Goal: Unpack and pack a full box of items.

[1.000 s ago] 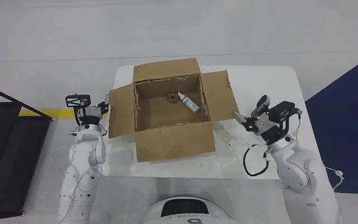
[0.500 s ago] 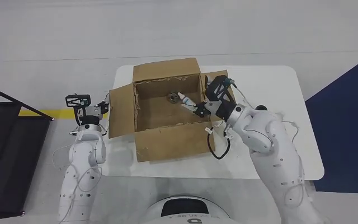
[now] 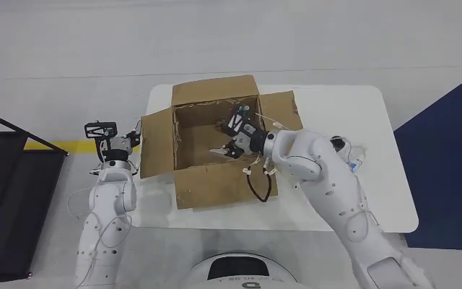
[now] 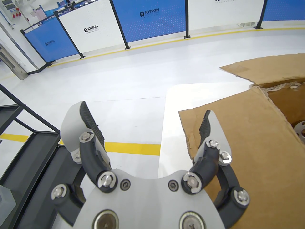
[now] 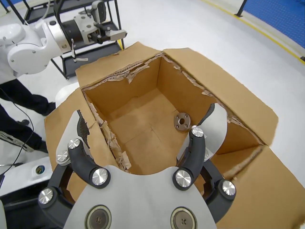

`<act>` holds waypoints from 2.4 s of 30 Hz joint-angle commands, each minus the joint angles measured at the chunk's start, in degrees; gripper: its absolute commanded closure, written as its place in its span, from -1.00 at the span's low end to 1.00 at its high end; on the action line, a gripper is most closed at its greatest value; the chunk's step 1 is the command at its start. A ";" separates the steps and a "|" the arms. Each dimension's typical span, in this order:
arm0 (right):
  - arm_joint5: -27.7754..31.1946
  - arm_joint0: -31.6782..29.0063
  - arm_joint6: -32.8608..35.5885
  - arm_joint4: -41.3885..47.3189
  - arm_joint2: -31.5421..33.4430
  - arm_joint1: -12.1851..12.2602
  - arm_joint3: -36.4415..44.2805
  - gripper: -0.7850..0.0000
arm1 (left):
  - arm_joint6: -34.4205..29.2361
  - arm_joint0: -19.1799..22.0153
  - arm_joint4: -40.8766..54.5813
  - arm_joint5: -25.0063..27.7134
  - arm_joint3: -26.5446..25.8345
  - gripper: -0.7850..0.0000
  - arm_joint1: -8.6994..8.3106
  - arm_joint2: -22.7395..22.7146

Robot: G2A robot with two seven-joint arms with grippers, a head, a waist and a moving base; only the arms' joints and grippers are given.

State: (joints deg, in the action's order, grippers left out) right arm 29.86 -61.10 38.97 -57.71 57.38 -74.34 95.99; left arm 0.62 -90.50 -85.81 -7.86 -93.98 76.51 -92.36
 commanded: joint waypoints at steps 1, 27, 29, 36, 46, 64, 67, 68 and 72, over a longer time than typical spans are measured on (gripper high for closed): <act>-1.68 5.54 0.30 1.23 -4.06 -1.20 -6.60 -1.00 | 0.00 0.00 0.00 0.00 0.00 -1.00 0.00 0.00; -18.39 27.59 -1.23 6.30 -24.33 -14.68 -52.56 -0.34 | 0.00 0.00 0.00 0.00 0.00 -1.00 0.00 0.00; -19.18 28.16 -1.60 6.30 -25.04 -15.63 -54.46 -0.50 | 0.00 0.00 0.00 0.00 0.00 -1.00 0.00 0.00; -19.49 29.84 -3.29 6.58 -26.28 -18.22 -60.39 -0.54 | 0.00 0.00 0.00 0.00 0.00 -1.00 0.00 0.00; -14.14 31.54 -3.41 6.30 -28.44 -21.69 -65.79 -0.48 | 0.00 0.00 0.00 0.00 0.00 -1.00 0.00 0.00; -13.19 32.79 -6.15 5.53 -28.15 -24.51 -72.26 0.12 | 0.00 0.00 0.00 0.00 0.00 -1.00 0.00 0.00; -12.83 33.07 -6.89 5.55 -27.99 -24.92 -73.42 0.15 | 0.00 0.00 0.00 0.00 0.00 -1.00 0.00 0.00; -12.79 33.17 -7.15 5.58 -27.91 -25.05 -73.75 0.16 | 0.00 0.00 0.00 0.00 0.00 -1.00 0.00 0.00; -12.10 33.47 -8.45 5.80 -27.55 -25.47 -74.94 0.33 | 0.00 0.00 0.00 0.00 0.00 -1.00 0.00 0.00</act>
State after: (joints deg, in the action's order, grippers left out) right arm 17.60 -27.72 30.83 -51.94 29.74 -99.72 21.36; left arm 0.62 -90.50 -85.81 -7.86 -93.98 76.51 -92.36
